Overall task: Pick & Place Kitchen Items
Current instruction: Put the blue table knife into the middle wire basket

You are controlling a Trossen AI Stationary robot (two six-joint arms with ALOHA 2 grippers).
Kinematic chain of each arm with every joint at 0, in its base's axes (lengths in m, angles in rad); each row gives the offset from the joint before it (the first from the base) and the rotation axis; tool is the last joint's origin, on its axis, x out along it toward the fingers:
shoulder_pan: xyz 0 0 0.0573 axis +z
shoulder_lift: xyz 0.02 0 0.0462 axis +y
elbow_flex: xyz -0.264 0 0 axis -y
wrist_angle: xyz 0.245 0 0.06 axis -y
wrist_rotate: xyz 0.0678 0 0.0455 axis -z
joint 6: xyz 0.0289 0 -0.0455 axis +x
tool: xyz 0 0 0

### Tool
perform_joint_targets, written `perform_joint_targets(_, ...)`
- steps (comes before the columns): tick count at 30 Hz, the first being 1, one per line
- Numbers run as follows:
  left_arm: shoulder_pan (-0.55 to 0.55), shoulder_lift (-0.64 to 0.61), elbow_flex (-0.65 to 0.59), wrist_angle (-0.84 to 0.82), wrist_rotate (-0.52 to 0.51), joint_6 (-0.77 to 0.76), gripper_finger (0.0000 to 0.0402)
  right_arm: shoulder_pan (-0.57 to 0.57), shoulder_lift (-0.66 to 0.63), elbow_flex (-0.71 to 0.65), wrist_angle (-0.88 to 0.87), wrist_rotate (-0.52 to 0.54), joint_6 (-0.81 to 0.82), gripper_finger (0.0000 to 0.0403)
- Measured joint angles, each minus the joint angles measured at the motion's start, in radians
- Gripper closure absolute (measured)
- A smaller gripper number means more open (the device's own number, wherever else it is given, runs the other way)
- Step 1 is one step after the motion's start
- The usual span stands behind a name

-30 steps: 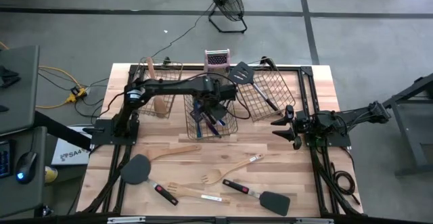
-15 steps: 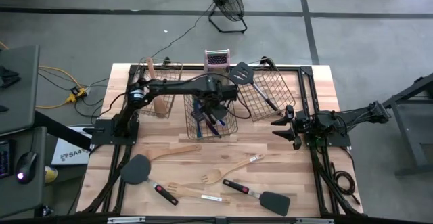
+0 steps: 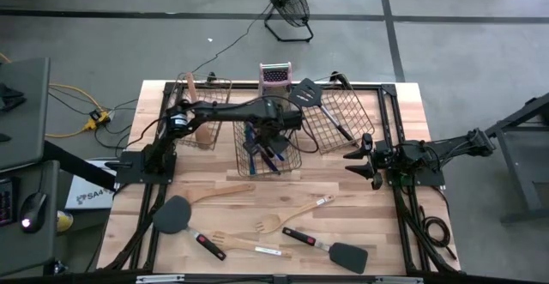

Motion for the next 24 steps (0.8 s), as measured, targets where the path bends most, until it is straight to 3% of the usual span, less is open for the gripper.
perform_joint_targets(24, 0.000, 0.058, -0.001, 0.021, 0.001, 0.007, 0.0377, 0.000, 0.000, 0.000, 0.000, 0.000, 0.000, 0.0223)
